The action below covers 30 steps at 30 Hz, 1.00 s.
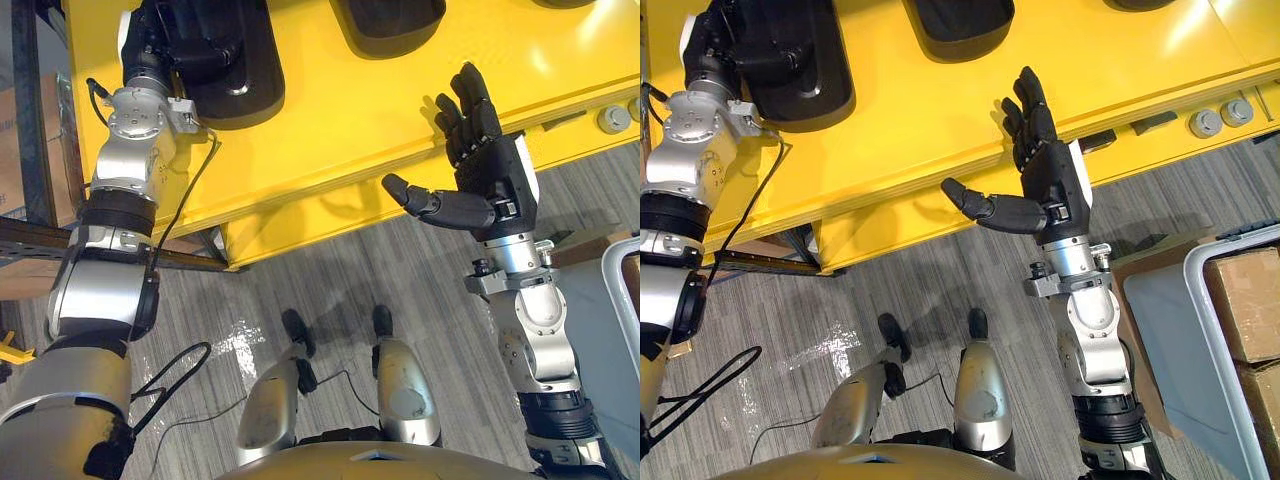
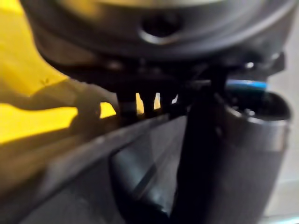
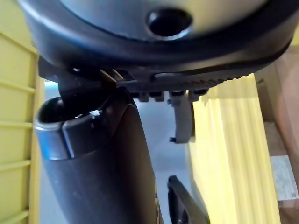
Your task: Walk over and take three plastic housings, then place them on the shelf
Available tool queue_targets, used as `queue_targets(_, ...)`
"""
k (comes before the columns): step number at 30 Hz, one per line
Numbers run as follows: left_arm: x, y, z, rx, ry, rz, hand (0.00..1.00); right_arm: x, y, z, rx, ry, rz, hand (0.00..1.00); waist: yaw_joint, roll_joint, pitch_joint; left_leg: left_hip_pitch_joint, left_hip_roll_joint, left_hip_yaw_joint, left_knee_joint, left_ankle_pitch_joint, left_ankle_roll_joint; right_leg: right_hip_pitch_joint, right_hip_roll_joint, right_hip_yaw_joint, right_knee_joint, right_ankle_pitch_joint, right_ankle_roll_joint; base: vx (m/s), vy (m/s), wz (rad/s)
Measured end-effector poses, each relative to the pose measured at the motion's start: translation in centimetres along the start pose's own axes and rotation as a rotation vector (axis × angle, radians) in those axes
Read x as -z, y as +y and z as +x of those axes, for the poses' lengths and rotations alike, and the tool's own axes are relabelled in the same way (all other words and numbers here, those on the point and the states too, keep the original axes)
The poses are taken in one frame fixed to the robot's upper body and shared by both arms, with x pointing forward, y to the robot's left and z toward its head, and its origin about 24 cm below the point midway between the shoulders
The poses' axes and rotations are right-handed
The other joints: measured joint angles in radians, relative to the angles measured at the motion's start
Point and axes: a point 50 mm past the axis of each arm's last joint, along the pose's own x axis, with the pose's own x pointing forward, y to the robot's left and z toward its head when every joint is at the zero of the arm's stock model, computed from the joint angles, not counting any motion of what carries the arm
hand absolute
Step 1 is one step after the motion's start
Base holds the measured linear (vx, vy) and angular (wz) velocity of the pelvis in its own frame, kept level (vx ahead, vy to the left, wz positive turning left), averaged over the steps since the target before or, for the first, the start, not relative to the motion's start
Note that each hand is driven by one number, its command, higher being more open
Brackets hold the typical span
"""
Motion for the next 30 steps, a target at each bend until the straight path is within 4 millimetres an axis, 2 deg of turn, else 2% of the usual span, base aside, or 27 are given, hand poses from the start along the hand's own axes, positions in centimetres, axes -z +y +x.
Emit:
queue_targets(11, 1.3, 0.2, -0.1, -0.048, 0.083, -0.033, 1.00, 0.8, 0.1, -1.3, 0.017, 0.057, 0.007, 1.00, -0.016, 0.002, -0.001, 0.059, -0.003, 0.004, -0.042, 0.016, 0.002, 0.038, 0.001, 0.001, 0.002, -0.002, -0.002, 0.00, 0.001, -0.01)
queue_targets(15, 2.9, -0.1, -0.6, -0.077, 0.138, -0.062, 1.00, 1.2, 0.7, -1.6, -0.002, 0.080, -0.006, 1.00, -0.018, 0.007, -0.014, 0.102, -0.003, 0.005, -0.071, 0.022, -0.004, 0.073, 0.002, -0.005, -0.011, -0.003, -0.002, 0.04, 0.005, -0.02)
queue_targets(17, 3.7, -0.6, -0.8, -0.077, 0.164, -0.103, 1.00, 1.5, 0.9, -2.0, -0.002, 0.097, -0.001, 1.00, -0.018, 0.014, -0.040, 0.106, -0.003, 0.000, -0.085, 0.029, -0.006, 0.079, 0.003, -0.015, -0.022, -0.003, -0.002, 0.06, 0.003, 0.08)
queue_targets(22, 6.3, -2.1, -2.2, -0.072, 0.204, -0.188, 1.00, 1.6, 1.5, -2.2, -0.009, 0.094, -0.051, 1.00, -0.012, 0.014, -0.079, 0.154, -0.003, -0.013, -0.109, 0.032, -0.010, 0.136, 0.006, -0.041, -0.044, -0.003, -0.002, 0.05, 0.009, 0.08)
queue_targets(24, 6.2, -2.1, -2.6, -0.076, 0.184, -0.193, 1.00, 1.5, 1.6, -2.2, 0.000, 0.075, -0.048, 1.00, -0.006, 0.015, -0.086, 0.157, -0.004, -0.017, -0.109, 0.032, -0.010, 0.142, 0.005, -0.051, -0.044, -0.003, -0.002, 0.02, 0.004, 0.10)
queue_targets(27, 5.0, -1.7, -3.3, -0.091, 0.105, -0.231, 1.00, 1.7, 1.7, -2.2, 0.011, 0.080, -0.099, 1.00, 0.016, 0.015, -0.098, 0.176, -0.005, -0.030, -0.110, 0.035, -0.009, 0.169, 0.008, -0.070, -0.045, -0.003, -0.002, 0.01, -0.004, 0.15)
queue_targets(30, 4.0, -0.7, -4.3, -0.138, 0.008, -0.272, 1.00, 2.6, 1.8, -2.3, 0.035, 0.115, -0.107, 1.00, 0.040, 0.015, -0.162, 0.176, -0.007, -0.046, -0.111, 0.036, -0.010, 0.183, 0.003, -0.092, -0.054, -0.003, -0.003, 0.00, 0.016, 0.18)
